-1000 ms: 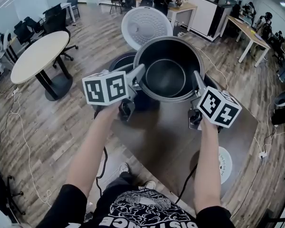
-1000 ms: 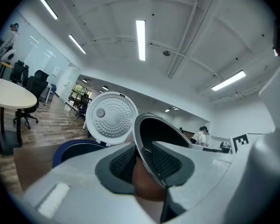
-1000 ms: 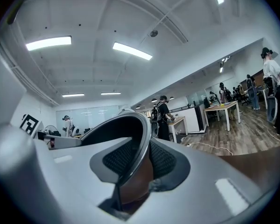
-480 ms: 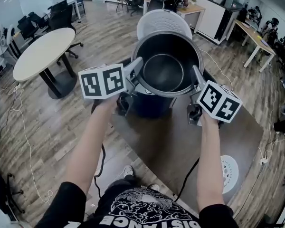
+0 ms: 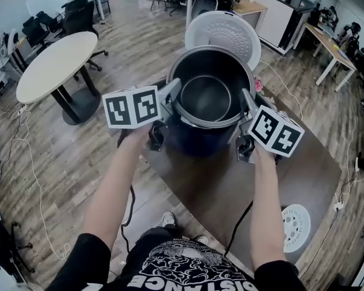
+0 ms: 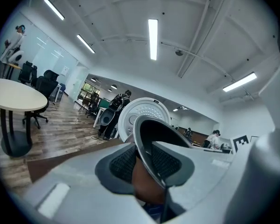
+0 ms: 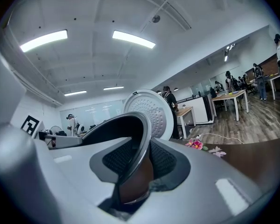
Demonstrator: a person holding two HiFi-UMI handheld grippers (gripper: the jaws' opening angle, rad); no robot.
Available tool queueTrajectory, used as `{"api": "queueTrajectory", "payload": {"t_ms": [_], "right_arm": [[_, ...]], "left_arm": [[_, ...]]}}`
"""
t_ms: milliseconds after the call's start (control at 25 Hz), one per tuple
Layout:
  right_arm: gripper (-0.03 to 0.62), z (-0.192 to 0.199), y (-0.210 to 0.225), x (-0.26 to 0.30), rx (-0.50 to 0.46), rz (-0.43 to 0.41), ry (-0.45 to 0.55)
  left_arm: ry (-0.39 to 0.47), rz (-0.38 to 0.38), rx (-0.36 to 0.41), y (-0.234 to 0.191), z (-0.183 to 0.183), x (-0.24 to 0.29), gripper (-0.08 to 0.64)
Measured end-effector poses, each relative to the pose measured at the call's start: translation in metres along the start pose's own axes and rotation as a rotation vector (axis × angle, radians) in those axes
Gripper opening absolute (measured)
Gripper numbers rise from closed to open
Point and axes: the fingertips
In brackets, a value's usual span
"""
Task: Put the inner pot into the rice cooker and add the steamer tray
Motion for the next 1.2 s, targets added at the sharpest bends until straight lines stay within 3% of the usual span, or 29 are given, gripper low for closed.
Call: {"api": "queueTrajectory", "payload": {"t_ms": [560, 800, 1200], "right_arm": [[0.117, 0.05, 0.008, 0.038, 0.027, 0.069, -0.064], [0.118, 0.063, 0.02, 0.04, 0.027, 0.102, -0.097], [0.133, 0.089, 0.029, 0.05, -0.053, 0.176, -0.175]], "left_arm": [[-0.074, 0.003, -0.013, -0.05, 0.031, 0.024, 0.107], [-0.107, 0.005, -0.014, -0.053, 0.046, 0.036, 0.107], [-0.179, 0.001, 0.025, -0.069, 0.069, 0.05, 0.107]]}}
Point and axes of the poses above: the fingertips, and each gripper's own axes: x forward along the fingers, y to its right, z out of its underside
